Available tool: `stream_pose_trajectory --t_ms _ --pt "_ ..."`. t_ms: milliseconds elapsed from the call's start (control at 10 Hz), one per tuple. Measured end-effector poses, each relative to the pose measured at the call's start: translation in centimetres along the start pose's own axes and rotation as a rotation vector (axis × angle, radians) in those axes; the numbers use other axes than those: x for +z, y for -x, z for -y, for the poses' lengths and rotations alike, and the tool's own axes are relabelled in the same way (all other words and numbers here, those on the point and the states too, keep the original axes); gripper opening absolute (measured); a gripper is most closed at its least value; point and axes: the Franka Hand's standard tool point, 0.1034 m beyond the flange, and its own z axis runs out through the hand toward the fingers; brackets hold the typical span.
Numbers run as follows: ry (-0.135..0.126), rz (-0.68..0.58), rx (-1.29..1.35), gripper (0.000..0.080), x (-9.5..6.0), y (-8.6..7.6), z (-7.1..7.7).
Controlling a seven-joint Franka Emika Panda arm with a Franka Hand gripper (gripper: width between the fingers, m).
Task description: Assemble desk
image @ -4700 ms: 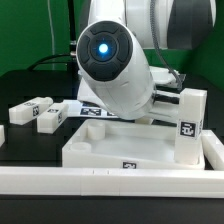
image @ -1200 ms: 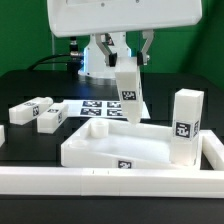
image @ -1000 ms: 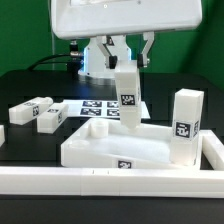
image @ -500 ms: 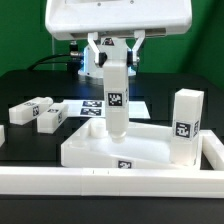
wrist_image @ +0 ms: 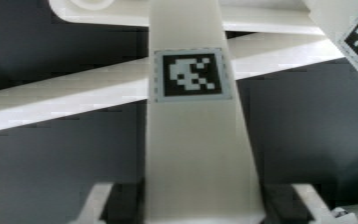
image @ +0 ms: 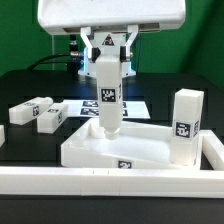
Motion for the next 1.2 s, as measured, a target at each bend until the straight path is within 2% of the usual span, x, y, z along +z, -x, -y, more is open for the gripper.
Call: stream_pose_trajectory --t_ms 100,400,600,700,800,900,1200 --pt "0.003 0.0 -0.004 0.029 0.0 0.0 -0.3" --pt "0.051 -0.034 -0.082 0.029 -0.1 0.1 -5.0" --pt "0.054 -0.044 -0.083 0.029 0.0 0.2 -5.0" --pt "0.076 -0.12 -0.09 0.029 -0.1 -0.2 -5.5" --pt "0.08 -0.12 -0.093 0.029 0.2 0.2 -5.6" --pt "0.078 -0.118 -0.095 0.029 0.3 0.3 -5.4" --pt "0.058 -0.109 -0.112 0.029 0.6 1.0 -3.2"
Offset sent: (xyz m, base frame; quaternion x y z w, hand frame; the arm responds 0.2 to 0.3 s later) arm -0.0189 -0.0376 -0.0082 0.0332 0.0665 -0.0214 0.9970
